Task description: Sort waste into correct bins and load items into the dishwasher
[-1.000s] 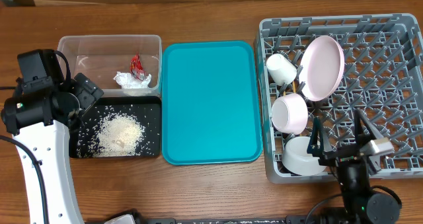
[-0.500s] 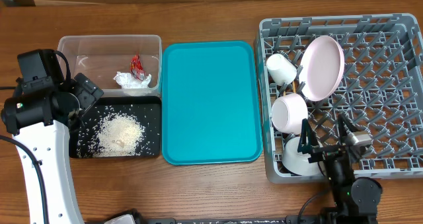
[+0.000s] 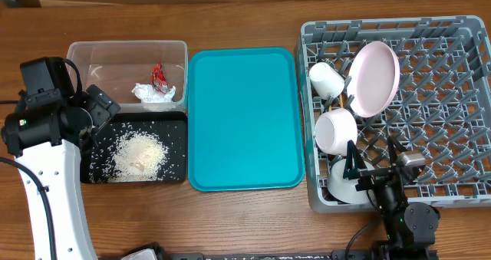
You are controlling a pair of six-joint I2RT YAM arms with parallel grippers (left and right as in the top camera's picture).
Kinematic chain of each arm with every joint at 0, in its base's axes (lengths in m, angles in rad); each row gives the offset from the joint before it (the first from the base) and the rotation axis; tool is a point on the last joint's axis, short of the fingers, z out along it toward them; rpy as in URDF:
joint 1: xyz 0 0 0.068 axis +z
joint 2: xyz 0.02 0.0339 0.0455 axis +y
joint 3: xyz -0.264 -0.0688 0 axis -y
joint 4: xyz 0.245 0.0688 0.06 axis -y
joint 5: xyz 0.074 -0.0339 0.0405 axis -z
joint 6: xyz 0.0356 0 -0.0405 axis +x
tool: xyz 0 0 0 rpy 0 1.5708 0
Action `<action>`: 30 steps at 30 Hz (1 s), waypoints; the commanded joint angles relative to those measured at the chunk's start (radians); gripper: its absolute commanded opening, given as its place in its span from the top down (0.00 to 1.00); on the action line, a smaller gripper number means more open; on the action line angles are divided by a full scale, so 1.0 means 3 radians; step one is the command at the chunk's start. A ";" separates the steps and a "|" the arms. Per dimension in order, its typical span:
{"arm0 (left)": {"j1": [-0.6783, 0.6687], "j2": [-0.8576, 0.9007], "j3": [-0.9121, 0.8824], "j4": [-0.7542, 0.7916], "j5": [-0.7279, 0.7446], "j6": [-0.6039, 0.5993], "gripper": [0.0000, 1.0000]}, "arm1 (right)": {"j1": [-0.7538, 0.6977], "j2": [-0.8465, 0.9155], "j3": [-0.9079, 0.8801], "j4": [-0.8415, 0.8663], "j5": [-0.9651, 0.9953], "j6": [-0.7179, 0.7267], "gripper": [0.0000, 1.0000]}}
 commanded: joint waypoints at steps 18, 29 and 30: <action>-0.0006 0.0015 0.0050 0.0001 0.0015 -0.0039 0.00 | -0.0011 -0.0039 -0.0036 0.0011 0.0005 -0.0009 0.00; -0.0090 -0.0417 -0.0223 0.0017 0.0015 -0.0039 0.00 | -0.0011 -0.0039 -0.0036 0.0011 0.0005 -0.0009 0.00; -0.0139 -0.0529 -0.0296 0.0018 0.0014 -0.0041 0.00 | -0.0011 -0.0039 -0.0036 0.0010 0.0005 -0.0009 0.00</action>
